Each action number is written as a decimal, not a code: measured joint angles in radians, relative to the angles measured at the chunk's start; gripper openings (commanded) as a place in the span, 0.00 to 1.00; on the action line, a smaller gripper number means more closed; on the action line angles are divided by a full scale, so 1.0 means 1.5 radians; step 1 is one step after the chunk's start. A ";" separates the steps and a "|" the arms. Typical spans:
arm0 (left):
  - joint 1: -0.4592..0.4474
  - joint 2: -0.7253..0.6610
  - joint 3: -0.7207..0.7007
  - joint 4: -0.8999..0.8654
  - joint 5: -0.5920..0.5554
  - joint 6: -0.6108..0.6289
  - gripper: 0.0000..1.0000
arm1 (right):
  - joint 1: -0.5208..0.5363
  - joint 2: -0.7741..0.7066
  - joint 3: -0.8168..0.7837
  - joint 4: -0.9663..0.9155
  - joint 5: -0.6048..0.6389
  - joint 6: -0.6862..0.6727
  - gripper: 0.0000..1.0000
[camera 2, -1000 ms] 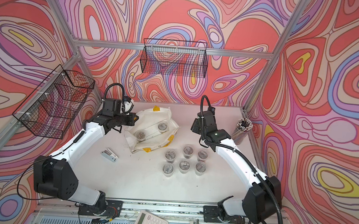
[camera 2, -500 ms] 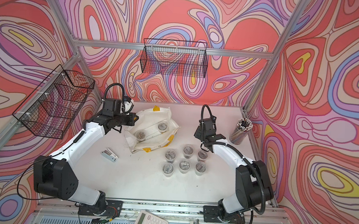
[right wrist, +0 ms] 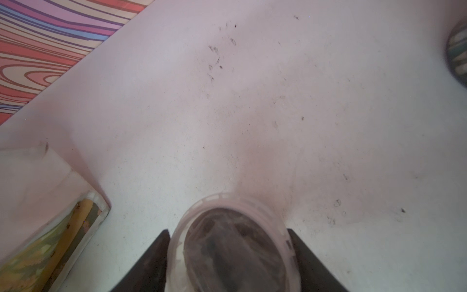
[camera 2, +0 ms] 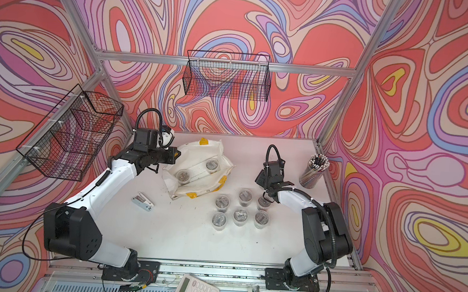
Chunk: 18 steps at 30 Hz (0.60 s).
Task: Take out the seed jars from the canvas bag
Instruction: Place the seed jar at the center of the board.
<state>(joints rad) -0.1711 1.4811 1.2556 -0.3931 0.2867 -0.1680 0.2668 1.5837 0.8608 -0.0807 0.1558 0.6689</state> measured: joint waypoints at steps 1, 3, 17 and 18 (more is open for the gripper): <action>0.000 0.000 0.000 0.000 0.000 0.000 0.00 | 0.000 0.001 -0.003 0.004 -0.001 0.003 0.58; 0.000 0.000 0.000 0.000 0.000 0.000 0.00 | -0.001 0.002 -0.009 0.010 -0.003 0.009 0.60; 0.000 0.000 0.000 -0.001 0.000 0.005 0.00 | -0.011 -0.029 0.011 -0.027 0.013 0.011 0.95; 0.000 0.000 0.000 -0.002 0.000 0.005 0.00 | -0.011 -0.038 0.019 -0.036 0.014 0.009 0.95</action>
<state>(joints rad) -0.1711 1.4811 1.2556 -0.3954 0.2867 -0.1612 0.2497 1.5272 0.8890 -0.1341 0.1776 0.6819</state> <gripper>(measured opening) 0.079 0.947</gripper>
